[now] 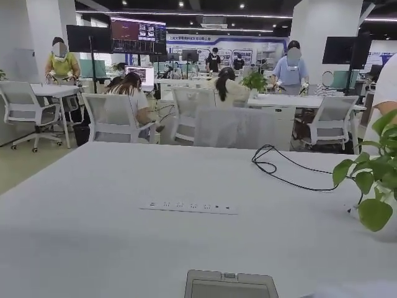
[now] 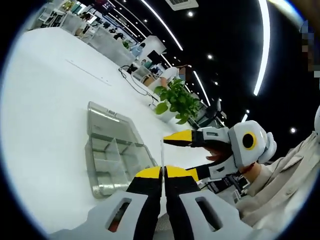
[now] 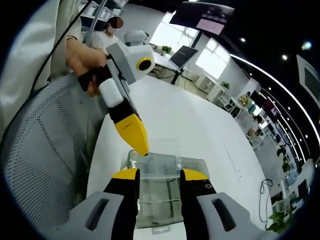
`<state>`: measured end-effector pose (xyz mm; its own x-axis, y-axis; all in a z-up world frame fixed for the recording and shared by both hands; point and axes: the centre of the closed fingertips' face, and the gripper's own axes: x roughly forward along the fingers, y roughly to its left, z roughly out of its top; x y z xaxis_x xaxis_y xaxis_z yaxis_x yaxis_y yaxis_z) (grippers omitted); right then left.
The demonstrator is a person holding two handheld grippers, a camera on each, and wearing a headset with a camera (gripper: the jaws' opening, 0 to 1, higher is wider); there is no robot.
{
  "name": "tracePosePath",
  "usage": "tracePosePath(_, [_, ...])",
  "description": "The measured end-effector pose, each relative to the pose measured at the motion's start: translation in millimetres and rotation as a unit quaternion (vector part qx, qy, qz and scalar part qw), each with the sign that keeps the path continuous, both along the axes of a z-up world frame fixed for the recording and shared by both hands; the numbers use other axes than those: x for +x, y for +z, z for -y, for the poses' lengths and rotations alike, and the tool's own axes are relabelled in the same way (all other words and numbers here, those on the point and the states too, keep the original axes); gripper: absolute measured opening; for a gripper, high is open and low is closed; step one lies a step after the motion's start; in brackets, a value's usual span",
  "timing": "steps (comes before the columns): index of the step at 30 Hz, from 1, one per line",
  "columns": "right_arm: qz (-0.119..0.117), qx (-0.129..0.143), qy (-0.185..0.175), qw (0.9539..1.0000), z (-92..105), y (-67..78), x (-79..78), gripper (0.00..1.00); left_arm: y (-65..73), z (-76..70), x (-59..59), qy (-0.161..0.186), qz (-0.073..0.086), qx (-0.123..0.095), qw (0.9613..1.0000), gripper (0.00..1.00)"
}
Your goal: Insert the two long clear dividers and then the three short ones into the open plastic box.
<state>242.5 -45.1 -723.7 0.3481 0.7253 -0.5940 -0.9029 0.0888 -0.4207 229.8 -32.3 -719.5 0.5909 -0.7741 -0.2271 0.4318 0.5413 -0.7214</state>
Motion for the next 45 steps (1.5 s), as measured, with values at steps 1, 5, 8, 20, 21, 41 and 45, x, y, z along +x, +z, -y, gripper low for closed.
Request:
tracePosePath(1, [-0.001,0.003,-0.002,1.0,-0.2,0.5,0.5,0.33,0.3,-0.4,0.3,0.0,0.001,0.001,1.0,0.0])
tracePosePath(5, [-0.011,0.006,-0.01,0.9999,-2.1,-0.7,0.5,0.34,-2.6,-2.5,0.9,-0.004,-0.005,0.003,1.0,0.0])
tracePosePath(8, [-0.014,0.01,-0.012,0.9998,-3.0,-0.6,-0.2,0.33,-11.5,-6.8,-0.4,-0.013,-0.002,0.035,0.9993,0.0])
tracePosePath(20, [-0.133,0.076,-0.026,0.9878,-3.4,7.9,-9.3,0.33,-21.8,-8.8,-15.6,-0.097,0.086,0.151,0.9799,0.0])
tracePosePath(21, [-0.151,0.08,-0.023,0.985,-3.0,8.2,-12.1,0.33,-22.8,-8.5,-17.2,-0.107,0.093,0.162,0.9765,0.0])
tracePosePath(41, [-0.253,0.052,0.064,0.9639,3.5,-6.5,-59.6,0.26,-23.4,8.8,-54.0,-0.284,0.222,0.238,0.9017,0.0])
tracePosePath(45, [-0.26,0.05,0.076,0.9613,2.8,-8.4,-64.9,0.22,-22.4,9.2,-56.4,-0.297,0.234,0.236,0.8952,0.0])
